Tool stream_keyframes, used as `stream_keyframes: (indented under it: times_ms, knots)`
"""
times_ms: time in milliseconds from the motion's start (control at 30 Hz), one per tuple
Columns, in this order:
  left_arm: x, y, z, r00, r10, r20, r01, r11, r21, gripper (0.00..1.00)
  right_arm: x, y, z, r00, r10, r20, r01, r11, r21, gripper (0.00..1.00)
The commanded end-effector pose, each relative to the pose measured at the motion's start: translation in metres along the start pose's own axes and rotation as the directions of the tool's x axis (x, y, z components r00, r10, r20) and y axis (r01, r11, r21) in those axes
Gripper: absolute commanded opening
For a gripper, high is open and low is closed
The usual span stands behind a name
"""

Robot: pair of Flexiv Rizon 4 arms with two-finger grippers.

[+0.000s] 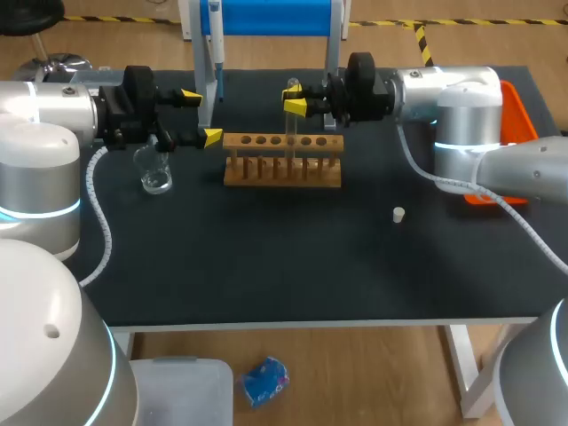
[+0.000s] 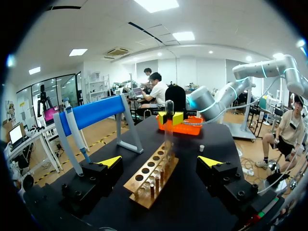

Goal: Invert the test tube, pick up the pipette, mount the tip to pipette, aspirate from beaker and dispense into the tube, eject the tip, return the pipette, and cap with the stopper.

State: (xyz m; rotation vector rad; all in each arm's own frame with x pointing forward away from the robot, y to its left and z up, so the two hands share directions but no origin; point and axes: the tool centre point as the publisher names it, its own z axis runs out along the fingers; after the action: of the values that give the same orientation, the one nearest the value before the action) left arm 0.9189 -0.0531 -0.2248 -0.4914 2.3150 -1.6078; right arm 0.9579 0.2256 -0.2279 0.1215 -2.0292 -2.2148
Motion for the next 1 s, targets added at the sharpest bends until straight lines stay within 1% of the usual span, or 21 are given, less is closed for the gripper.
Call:
stream_keyframes:
  times_ms: [33, 467, 667, 733, 767, 1000]
  knots:
    - [0.001, 0.001, 0.001, 1.0, 0.001, 0.004, -0.001, 1.0, 0.002, 1.0, 0.003, 0.006, -0.001, 1.0, -0.003, 0.003, 0.003, 1.0, 0.007, 0.0]
    - [0.001, 0.001, 0.001, 1.0, 0.001, 0.004, -0.001, 1.0, 0.002, 1.0, 0.002, 0.018, -0.003, 1.0, -0.026, 0.008, 0.025, 1.0, 0.008, 0.0]
    - [0.001, 0.001, 0.001, 1.0, 0.001, 0.004, -0.001, 1.0, 0.002, 1.0, 0.008, 0.039, -0.004, 0.999, -0.048, 0.006, 0.048, 0.999, 0.008, 0.0]
    - [0.001, 0.001, 0.001, 1.0, 0.001, 0.004, -0.001, 1.0, 0.002, 1.0, 0.011, 0.048, -0.004, 0.999, -0.052, 0.011, 0.052, 0.998, 0.043, 0.0]
    - [0.001, 0.001, 0.001, 1.0, 0.001, 0.004, -0.001, 1.0, 0.002, 1.0, 0.012, 0.052, -0.005, 0.998, -0.056, 0.008, 0.056, 0.998, 0.038, 0.0]
    - [0.001, 0.001, 0.001, 1.0, 0.001, 0.004, -0.001, 1.0, 0.002, 1.0, 0.012, 0.052, -0.005, 0.998, -0.056, 0.008, 0.056, 0.998, 0.038, 0.0]
